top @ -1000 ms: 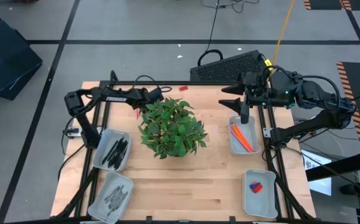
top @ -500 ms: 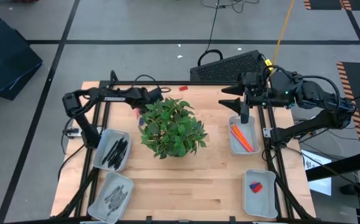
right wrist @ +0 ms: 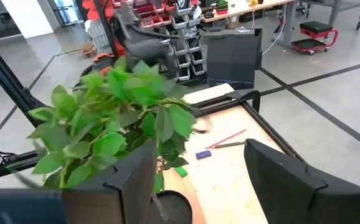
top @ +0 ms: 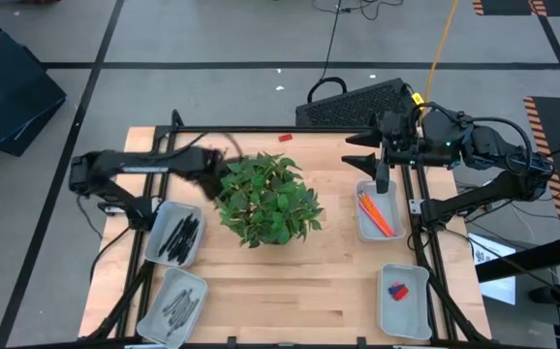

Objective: Sort crayons/erasers/pens/pencils in bins
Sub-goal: Put the blue crayon into the bottom left gray bin

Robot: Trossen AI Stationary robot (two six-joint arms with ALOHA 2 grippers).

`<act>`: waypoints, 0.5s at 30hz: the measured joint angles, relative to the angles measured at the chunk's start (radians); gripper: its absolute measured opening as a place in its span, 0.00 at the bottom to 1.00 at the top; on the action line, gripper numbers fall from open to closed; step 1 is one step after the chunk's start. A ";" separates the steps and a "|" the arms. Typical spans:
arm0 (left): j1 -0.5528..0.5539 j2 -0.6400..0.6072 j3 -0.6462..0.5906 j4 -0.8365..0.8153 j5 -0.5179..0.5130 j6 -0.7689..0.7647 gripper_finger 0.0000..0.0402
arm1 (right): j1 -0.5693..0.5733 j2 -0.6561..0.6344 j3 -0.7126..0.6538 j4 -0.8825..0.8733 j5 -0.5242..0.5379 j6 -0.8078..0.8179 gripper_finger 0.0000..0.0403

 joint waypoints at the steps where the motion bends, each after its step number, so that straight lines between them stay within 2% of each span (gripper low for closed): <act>1: -0.048 -0.022 -0.001 -0.034 0.020 -0.043 0.04 | 0.000 -0.001 0.000 -0.002 0.000 0.000 0.58; 4: -0.212 -0.081 -0.003 -0.087 0.060 -0.203 0.03 | 0.000 -0.004 0.000 -0.003 -0.045 -0.001 0.58; 7: -0.402 -0.137 -0.002 -0.107 0.076 -0.425 0.05 | 0.002 -0.006 0.000 0.011 -0.096 -0.001 0.58; 12: -0.694 -0.151 -0.002 -0.112 0.142 -0.807 0.05 | 0.003 -0.001 0.000 0.024 -0.135 -0.020 0.58; 15: -0.817 -0.152 -0.002 -0.102 0.162 -0.996 0.04 | 0.003 0.001 0.000 0.023 -0.131 -0.062 0.58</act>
